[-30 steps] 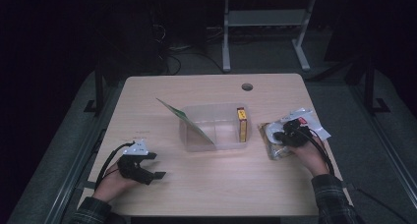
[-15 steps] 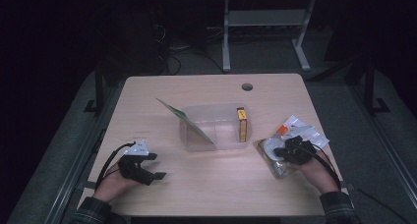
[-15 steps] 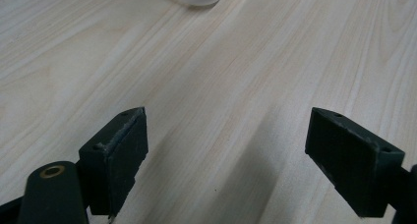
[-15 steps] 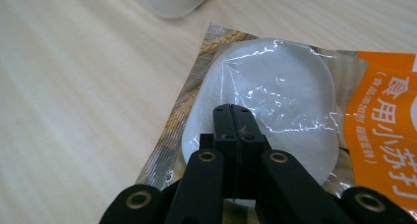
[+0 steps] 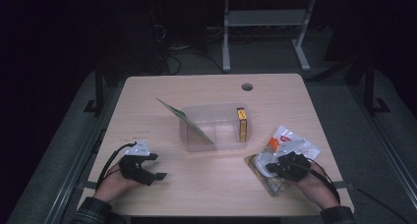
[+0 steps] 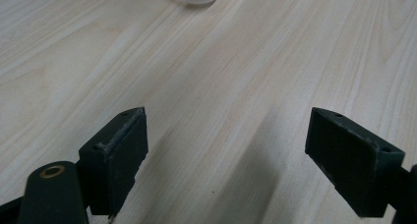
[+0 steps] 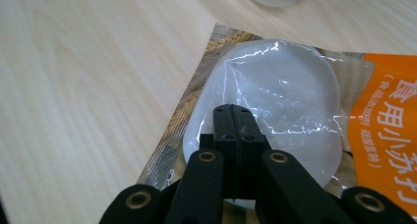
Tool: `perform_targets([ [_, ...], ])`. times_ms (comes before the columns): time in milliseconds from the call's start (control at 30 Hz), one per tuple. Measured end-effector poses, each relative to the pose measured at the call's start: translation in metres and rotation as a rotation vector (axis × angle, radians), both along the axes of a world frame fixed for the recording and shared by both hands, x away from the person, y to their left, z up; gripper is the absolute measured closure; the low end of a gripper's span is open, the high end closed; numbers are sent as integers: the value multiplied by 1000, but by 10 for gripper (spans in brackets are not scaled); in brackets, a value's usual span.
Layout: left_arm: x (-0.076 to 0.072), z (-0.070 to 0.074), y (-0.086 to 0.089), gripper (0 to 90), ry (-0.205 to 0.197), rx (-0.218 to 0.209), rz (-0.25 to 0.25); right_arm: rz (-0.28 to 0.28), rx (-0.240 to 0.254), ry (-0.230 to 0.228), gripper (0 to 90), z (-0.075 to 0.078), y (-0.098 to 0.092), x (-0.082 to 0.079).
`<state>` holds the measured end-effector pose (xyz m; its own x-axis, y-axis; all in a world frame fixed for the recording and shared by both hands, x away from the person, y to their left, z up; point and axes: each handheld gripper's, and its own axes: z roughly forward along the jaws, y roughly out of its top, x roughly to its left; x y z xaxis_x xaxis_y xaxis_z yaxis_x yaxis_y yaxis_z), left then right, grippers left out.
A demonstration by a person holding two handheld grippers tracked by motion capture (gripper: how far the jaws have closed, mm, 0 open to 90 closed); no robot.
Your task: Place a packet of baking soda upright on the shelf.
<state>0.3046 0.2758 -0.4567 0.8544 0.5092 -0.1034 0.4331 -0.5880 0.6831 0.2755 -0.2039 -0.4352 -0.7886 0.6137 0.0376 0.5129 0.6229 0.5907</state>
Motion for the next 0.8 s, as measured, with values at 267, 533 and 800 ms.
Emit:
perform_targets([
  [267,0,0,-1,158,0,3,-1,94,18,21,900,0,25,-10],
  [533,0,-1,-2,158,6,3,-2,196,6,13,900,1,56,-15],
  [800,0,1,-3,158,4,-13,-10,285,20,11,900,0,88,-16],
])
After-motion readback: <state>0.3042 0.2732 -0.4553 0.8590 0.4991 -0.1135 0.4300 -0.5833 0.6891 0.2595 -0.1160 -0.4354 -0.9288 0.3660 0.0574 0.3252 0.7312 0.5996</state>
